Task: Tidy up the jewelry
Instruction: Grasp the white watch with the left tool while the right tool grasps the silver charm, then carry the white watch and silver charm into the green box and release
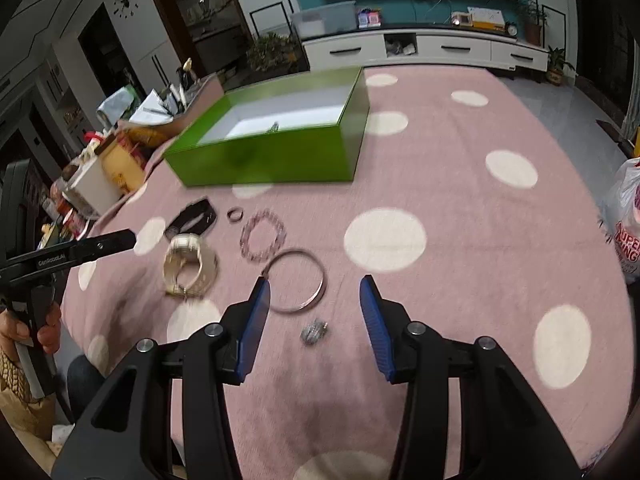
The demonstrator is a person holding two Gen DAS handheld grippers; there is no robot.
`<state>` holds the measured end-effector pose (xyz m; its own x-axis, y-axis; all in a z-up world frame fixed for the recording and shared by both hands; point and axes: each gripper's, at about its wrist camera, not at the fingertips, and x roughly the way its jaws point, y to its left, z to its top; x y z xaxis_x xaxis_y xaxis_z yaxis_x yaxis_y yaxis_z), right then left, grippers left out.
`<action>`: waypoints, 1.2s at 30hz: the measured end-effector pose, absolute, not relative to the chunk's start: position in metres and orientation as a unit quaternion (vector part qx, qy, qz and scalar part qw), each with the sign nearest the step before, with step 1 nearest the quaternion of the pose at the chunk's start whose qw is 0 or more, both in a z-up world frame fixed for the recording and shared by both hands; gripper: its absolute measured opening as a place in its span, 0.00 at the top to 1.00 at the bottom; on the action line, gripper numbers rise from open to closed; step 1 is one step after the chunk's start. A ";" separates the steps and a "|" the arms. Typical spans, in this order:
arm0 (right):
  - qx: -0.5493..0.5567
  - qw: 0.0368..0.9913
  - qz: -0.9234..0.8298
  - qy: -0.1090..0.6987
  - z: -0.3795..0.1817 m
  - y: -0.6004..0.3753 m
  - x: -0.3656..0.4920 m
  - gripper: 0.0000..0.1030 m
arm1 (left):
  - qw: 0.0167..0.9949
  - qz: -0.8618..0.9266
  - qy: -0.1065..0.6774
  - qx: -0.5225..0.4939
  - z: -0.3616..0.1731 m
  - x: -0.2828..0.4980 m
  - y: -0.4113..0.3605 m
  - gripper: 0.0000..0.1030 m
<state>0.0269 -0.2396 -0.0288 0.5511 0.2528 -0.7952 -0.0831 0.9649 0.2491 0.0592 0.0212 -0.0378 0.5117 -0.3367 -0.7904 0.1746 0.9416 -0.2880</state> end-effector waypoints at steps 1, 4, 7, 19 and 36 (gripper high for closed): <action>0.089 0.874 0.097 0.468 -0.032 -0.238 0.024 0.54 | 0.864 -0.149 0.474 -0.081 -0.040 0.058 0.019 0.39; 0.080 0.869 0.095 0.478 -0.042 -0.233 0.020 0.54 | 0.861 -0.153 0.479 -0.070 -0.048 0.056 0.013 0.39; 0.068 0.868 0.090 0.483 -0.048 -0.228 0.017 0.54 | 0.859 -0.154 0.484 -0.063 -0.055 0.056 0.008 0.40; 0.046 0.870 0.079 0.484 -0.069 -0.217 0.022 0.64 | 0.853 -0.153 0.498 -0.038 -0.076 0.068 -0.013 0.49; 0.045 0.878 0.084 0.469 -0.067 -0.218 0.026 0.94 | 0.851 -0.151 0.501 -0.038 -0.090 0.075 -0.016 0.90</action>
